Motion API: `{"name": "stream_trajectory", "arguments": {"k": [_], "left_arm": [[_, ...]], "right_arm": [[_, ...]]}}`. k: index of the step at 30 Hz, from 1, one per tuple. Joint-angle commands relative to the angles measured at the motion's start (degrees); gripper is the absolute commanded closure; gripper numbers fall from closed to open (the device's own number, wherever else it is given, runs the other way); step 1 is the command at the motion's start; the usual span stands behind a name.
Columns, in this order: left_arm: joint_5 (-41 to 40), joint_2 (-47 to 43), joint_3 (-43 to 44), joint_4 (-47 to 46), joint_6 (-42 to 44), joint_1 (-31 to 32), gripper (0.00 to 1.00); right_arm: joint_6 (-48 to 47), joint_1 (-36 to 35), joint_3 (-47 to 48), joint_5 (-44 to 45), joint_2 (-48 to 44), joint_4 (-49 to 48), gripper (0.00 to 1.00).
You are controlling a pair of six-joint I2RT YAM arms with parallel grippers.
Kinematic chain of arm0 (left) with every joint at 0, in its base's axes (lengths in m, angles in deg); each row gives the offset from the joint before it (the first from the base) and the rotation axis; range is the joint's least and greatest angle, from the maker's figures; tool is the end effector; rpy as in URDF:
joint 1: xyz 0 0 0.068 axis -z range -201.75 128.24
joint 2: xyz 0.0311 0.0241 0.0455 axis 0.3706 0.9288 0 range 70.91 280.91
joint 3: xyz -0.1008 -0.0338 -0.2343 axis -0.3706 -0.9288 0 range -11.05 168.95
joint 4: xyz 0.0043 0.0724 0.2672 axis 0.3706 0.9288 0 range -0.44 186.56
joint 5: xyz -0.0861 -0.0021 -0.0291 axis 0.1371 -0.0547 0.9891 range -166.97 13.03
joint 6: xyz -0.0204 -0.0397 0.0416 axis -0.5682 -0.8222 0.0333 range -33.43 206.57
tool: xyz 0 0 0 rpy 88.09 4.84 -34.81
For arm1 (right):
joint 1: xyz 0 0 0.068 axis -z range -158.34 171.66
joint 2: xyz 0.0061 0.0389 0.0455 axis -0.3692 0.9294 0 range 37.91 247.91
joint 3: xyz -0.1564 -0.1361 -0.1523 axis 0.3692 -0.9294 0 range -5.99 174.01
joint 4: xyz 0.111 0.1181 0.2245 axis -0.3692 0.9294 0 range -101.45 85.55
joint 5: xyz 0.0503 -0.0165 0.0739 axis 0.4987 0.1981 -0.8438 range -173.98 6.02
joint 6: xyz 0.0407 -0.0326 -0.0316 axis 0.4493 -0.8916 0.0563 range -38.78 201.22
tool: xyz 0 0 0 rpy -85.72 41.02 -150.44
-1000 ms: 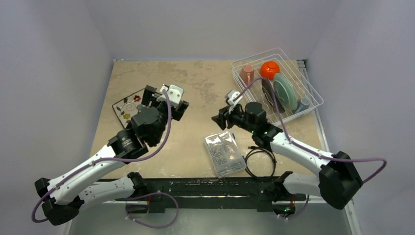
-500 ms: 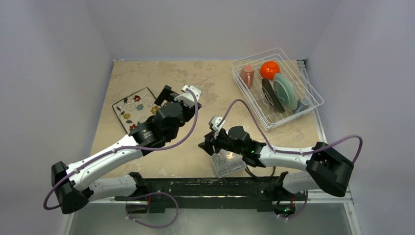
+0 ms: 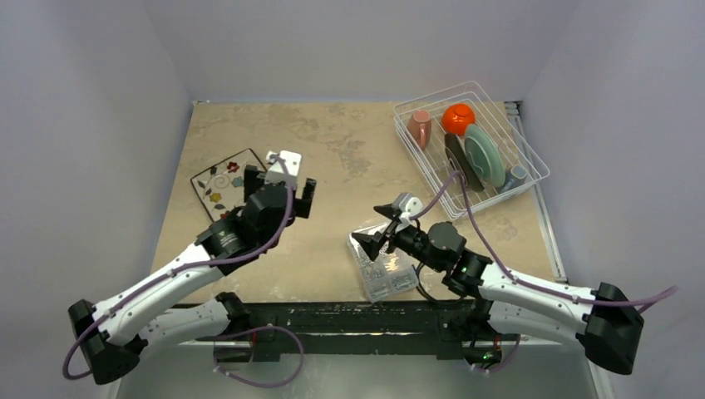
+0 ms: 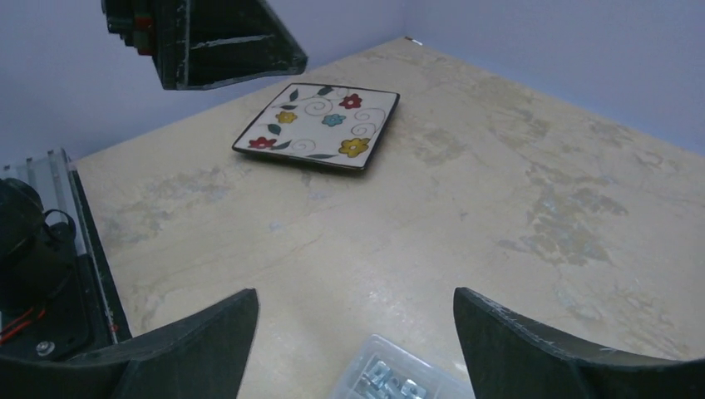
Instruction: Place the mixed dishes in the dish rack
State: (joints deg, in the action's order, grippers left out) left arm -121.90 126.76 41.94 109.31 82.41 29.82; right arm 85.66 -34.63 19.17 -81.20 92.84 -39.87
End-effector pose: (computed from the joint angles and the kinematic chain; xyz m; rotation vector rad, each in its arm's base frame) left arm 0.1764 -0.1702 0.3246 0.2666 1.8283 0.0960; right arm 0.1426 0.2099 0.2359 -0.6861 1.5011 0.7804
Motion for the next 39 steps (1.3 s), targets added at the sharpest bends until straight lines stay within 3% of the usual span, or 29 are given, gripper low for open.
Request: {"name": "stream_trajectory", "arguments": {"k": [1, 9, 10, 12, 15, 20, 23, 27, 31, 39], "left_arm": [[6.6, -7.1, -4.6, 14.9, -21.7, -7.4, 0.01], [28.4, -15.8, -8.9, 21.1, -32.5, -26.7, 0.0], [36.8, -14.1, -9.9, 19.8, -36.8, -34.3, 0.0], [43.6, -11.4, -11.4, 17.9, -41.8, -41.0, 0.0], [49.5, -8.7, -16.0, 11.9, -50.5, -46.0, 0.0], [43.7, -10.4, -25.6, -0.3, -68.1, -46.7, 0.0], [37.9, -10.6, -29.1, -2.5, -77.5, -46.7, 0.0], [30.2, -11.1, -32.2, -4.8, -84.2, -46.7, 0.0], [22.6, -11.0, -38.0, -13.0, -91.4, -46.7, 0.0], [19.3, 1.2, -40.8, -27.9, -98.2, -46.8, 0.03]], "right_arm": [[-1.6, 0.0, -2.0, 5.0, -5.7, 2.0, 0.02], [0.6, 0.0, -2.5, 7.7, -11.0, 4.0, 0.01], [4.5, 0.0, -2.1, 10.5, -10.6, 4.6, 0.01], [9.4, 0.0, -1.4, 15.5, -9.5, 5.7, 0.01], [17.0, 0.0, 1.1, 21.7, -6.4, 10.5, 0.01], [17.3, 0.0, 5.3, 23.9, -3.0, 17.4, 0.01], [16.2, 0.0, 4.5, 24.0, -4.7, 17.0, 0.01], [15.2, 0.0, 2.2, 23.2, -9.3, 15.4, 0.01], [13.5, -0.1, 0.1, 22.8, -12.9, 14.3, 0.01], [12.2, -0.1, -0.2, 22.4, -12.4, 13.5, 0.01]]}}
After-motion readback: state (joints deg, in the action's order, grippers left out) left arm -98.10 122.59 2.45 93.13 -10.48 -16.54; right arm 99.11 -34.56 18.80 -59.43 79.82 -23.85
